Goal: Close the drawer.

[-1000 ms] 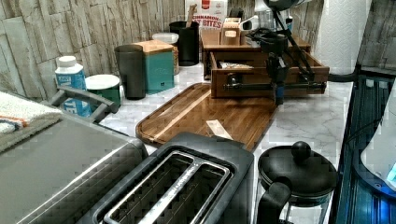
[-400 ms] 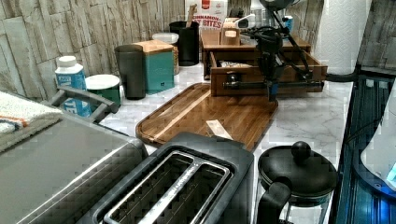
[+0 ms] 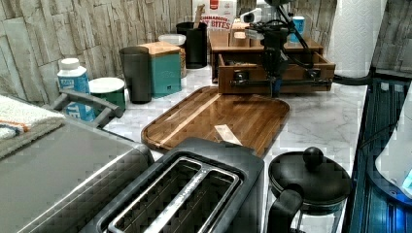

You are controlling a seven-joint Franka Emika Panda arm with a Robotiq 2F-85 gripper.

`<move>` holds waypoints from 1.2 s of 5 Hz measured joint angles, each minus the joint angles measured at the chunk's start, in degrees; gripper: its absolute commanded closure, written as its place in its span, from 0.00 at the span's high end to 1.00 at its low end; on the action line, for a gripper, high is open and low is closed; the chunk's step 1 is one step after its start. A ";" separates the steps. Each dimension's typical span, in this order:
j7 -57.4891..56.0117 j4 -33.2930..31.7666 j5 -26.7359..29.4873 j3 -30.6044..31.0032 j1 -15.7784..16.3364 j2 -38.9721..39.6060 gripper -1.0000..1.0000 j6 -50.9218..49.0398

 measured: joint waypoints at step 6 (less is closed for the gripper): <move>-5.04 20.81 7.29 -3.78 -4.30 16.06 0.00 -2.41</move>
